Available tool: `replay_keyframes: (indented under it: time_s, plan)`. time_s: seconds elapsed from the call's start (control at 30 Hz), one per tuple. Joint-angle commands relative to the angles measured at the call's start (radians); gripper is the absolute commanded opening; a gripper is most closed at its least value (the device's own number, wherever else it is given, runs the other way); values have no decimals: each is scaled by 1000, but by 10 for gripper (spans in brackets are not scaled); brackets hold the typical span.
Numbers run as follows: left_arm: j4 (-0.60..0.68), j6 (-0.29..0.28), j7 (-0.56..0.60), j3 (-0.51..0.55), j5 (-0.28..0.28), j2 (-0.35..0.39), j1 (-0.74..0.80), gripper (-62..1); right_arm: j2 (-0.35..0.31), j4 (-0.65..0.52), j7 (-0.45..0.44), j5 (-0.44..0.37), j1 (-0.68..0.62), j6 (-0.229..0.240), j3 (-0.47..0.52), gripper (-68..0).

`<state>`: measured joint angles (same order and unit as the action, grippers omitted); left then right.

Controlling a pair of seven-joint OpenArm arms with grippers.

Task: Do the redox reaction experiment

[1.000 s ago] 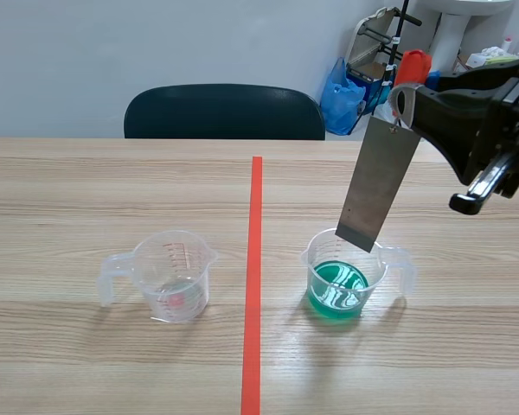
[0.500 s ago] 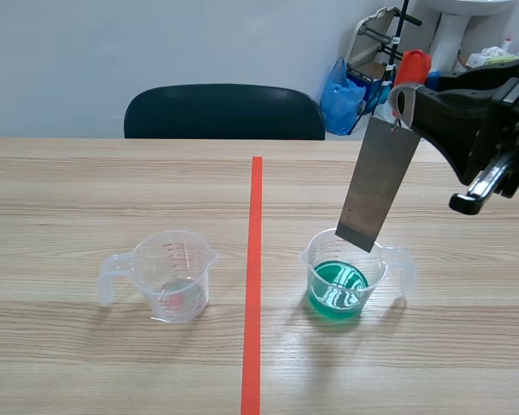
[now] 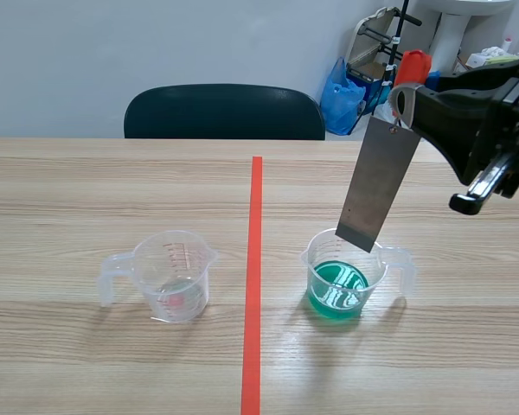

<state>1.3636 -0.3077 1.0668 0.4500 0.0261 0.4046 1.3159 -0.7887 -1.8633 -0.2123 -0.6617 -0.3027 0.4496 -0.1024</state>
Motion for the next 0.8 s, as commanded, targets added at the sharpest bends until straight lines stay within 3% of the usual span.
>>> replay_keyframes:
  time_s: [0.0, 0.27, 0.77]
  plan:
    - [7, -1, 14, -3, -6, 1, 1, 14, -3, -9, -12, -3, 15, -3, -2, -669]
    - [7, -1, 14, -3, -6, 1, 1, 14, -3, -9, -12, 11, 15, -4, -36, -669]
    - [7, -2, 14, -3, -6, 1, 1, 14, 103, 63, -59, 196, 20, -4, -81, -669]
